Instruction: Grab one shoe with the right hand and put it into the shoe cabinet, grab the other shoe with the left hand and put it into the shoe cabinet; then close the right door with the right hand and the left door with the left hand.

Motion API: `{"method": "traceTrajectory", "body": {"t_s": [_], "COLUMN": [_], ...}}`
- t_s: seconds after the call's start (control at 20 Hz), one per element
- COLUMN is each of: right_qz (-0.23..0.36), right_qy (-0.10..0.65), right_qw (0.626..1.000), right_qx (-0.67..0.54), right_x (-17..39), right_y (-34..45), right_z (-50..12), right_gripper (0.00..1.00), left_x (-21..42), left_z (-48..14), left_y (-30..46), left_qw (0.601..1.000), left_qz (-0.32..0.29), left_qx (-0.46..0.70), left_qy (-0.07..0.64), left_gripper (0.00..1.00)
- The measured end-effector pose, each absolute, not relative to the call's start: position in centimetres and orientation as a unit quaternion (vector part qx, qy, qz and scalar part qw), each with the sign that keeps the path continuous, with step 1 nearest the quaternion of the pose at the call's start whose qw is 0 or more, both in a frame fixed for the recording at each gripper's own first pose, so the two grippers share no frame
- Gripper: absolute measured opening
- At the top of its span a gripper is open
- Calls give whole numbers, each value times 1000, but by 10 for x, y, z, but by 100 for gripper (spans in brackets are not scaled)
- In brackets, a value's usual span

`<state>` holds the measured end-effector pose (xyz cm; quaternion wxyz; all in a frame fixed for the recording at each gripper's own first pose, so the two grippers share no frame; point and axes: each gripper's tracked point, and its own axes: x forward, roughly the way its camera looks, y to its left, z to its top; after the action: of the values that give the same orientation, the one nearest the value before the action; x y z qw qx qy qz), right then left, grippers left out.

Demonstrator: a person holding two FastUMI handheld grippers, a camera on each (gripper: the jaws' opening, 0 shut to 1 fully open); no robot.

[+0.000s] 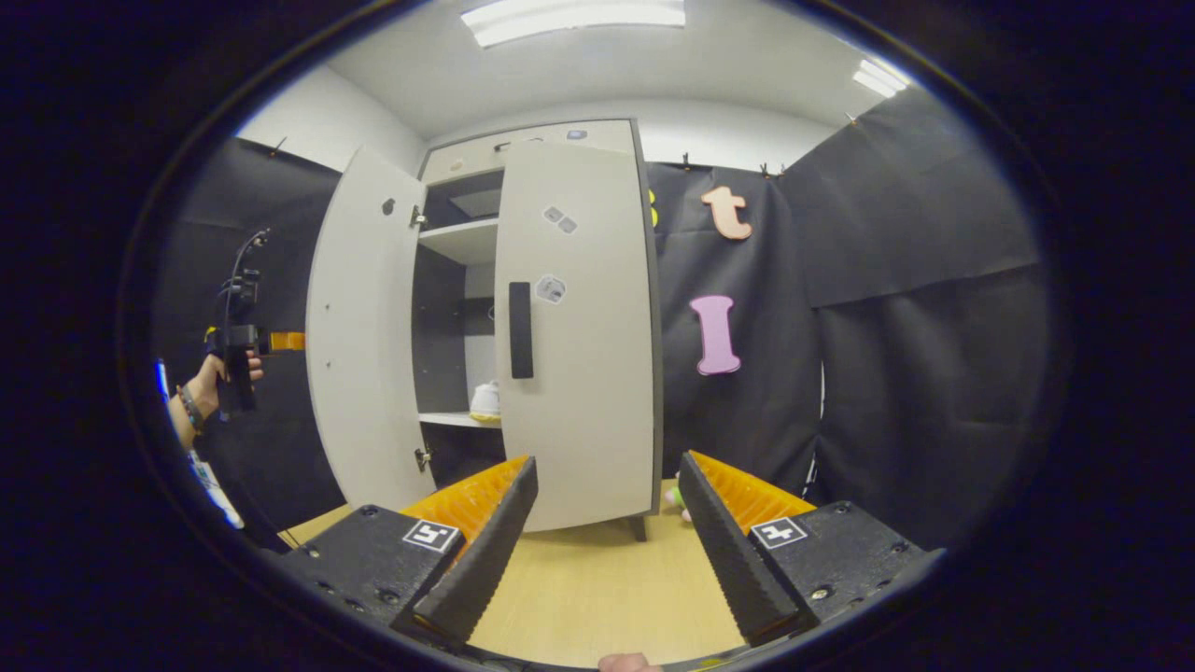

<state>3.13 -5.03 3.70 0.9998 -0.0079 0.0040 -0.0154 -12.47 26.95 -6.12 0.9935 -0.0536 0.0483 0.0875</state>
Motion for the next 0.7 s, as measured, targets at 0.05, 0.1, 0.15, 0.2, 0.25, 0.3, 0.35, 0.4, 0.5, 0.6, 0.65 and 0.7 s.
{"method": "traceTrajectory", "body": {"t_s": [0.05,0.1,0.15,0.2,0.25,0.3,0.35,0.4,0.5,0.6,0.65,0.7], "right_qz": [-15,-14,-11,-9,-8,-11,-13,-13,-12,-13,-15,-17], "right_qy": [5,6,5,2,-2,-6,-9,-10,-9,-7,-7,-6], "right_qw": [1000,1000,1000,1000,1000,1000,1000,1000,1000,1000,1000,1000], "right_qx": [-7,-6,-6,-7,-12,-17,-21,-22,-20,-17,-16,-17], "right_x": [33,34,34,34,34,33,32,32,32,31,33,31], "right_y": [-50,-49,-48,-47,-47,-49,-50,-51,-53,-55,-56,-59], "right_z": [36,35,36,38,40,43,44,44,45,44,45,44], "right_gripper": [99,99,99,99,99,99,99,99,99,98,99,99], "left_x": [-126,-127,-127,-127,-127,-126,-125,-124,-124,-122,-120,-117], "left_z": [-61,-61,-60,-60,-58,-59,-58,-58,-59,-56,-56,-57], "left_y": [266,264,262,261,259,254,247,238,220,205,197,186], "left_qw": [993,994,994,994,994,994,994,995,995,996,997,996], "left_qz": [84,82,85,87,86,82,73,62,47,34,26,18], "left_qx": [-60,-60,-59,-57,-56,-59,-65,-73,-77,-71,-71,-75], "left_qy": [49,49,48,47,43,42,41,41,38,35,32,33], "left_gripper": [92,91,91,91,91,91,91,91,90,90,90,90]}}
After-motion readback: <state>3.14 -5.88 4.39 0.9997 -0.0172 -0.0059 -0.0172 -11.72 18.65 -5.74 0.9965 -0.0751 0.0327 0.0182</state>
